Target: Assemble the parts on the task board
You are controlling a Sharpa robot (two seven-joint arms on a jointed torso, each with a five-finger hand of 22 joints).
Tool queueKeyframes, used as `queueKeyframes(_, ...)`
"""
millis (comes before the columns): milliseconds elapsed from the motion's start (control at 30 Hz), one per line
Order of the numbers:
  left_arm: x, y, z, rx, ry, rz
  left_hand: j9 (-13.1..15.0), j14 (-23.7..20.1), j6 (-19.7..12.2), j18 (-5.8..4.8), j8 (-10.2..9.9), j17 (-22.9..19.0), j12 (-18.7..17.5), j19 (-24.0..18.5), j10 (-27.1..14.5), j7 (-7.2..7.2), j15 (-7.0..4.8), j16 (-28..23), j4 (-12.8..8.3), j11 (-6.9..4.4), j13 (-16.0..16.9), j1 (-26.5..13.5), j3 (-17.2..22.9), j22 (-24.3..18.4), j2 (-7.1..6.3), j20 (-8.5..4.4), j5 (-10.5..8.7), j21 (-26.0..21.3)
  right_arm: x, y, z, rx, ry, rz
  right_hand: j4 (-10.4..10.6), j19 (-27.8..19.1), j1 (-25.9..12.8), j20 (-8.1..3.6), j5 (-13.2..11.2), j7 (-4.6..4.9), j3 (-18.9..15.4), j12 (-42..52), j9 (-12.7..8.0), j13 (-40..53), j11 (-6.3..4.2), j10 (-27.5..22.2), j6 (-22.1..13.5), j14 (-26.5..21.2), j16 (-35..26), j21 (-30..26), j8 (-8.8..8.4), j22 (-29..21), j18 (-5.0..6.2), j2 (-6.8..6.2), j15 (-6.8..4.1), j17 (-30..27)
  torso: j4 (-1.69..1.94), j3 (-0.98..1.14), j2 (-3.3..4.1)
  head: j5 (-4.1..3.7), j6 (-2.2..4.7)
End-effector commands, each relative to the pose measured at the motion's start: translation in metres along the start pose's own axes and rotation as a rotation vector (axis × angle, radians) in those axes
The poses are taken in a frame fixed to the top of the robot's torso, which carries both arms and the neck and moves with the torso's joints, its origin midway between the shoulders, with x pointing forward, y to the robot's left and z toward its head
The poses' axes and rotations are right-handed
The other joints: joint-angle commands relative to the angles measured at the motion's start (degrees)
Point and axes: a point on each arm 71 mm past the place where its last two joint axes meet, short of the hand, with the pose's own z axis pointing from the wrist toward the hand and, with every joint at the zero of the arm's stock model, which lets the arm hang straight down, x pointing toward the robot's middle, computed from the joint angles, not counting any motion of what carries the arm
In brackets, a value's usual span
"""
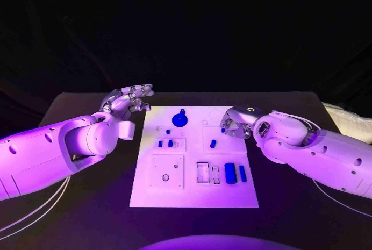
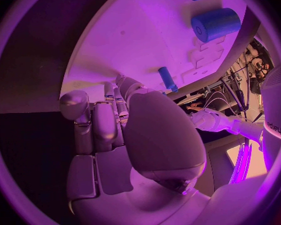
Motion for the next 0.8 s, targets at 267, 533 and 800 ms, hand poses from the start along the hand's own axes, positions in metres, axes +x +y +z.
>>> queueKeyframes(267, 0.0009, 0.0001, 0.0014, 0.001, 0.008, -0.003, -0.1, -1.0, -1.2, 0.50, 0.2, -0.9, 0.8, -0.5, -1.3, 0.40, 0.36, -0.5, 0.0, 0.44, 0.2, 0.1, -1.1, -0.3, 0.46, 0.31, -0.05, -0.7, 0.0077, 0.0069, 0.0007, -0.028, 0.038, 0.008, -0.3, 1.2, -1.1, 0.18, -0.2, -0.21, 1.5, 0.9, 0.3, -0.9, -0.43, 2.4, 2.1, 2.1, 1.3, 1.3, 0.43, 1.9, -0.51, 0.16, 0.25, 1.5, -0.03, 0.04, -0.01, 0.21, -0.36)
queueKeyframes(533, 0.0012, 0.0014, 0.0026, -0.011, 0.004, -0.001, -0.1, -1.2, -1.5, 0.51, 0.2, -1.2, 1.0, -0.5, -1.7, 0.49, 0.45, -0.5, 0.0, 0.54, 0.3, 0.0, -1.5, -0.4, 0.62, 0.41, -0.05, -0.9, 0.0105, 0.0093, 0.0010, -0.034, 0.053, 0.011, -0.8, 1.6, -1.3, 0.15, -0.2, -0.35, 2.2, 1.1, 0.6, -1.3, -0.62, 3.8, 3.2, 2.2, 1.8, 1.9, 0.68, 2.7, -0.63, 0.29, 0.16, 1.9, -0.01, 0.00, 0.01, 0.19, -0.55)
queueKeyframes(800, 0.0005, 0.0023, 0.0034, -0.019, 0.000, 0.001, -0.1, -1.4, -1.8, 0.52, 0.3, -1.5, 1.2, -0.6, -2.2, 0.57, 0.52, -0.6, 0.1, 0.63, 0.3, 0.1, -1.8, -0.5, 0.72, 0.49, -0.04, -1.0, 0.0124, 0.0105, 0.0013, -0.033, 0.056, 0.009, -2.2, 2.1, -0.8, -0.01, -0.7, -0.37, 3.4, 1.4, 1.0, -1.5, -0.83, 5.8, 4.7, 2.3, 2.5, 2.8, 1.10, 4.0, -0.83, 1.06, -0.03, 2.6, 0.03, 0.00, -0.01, 0.19, -0.76)
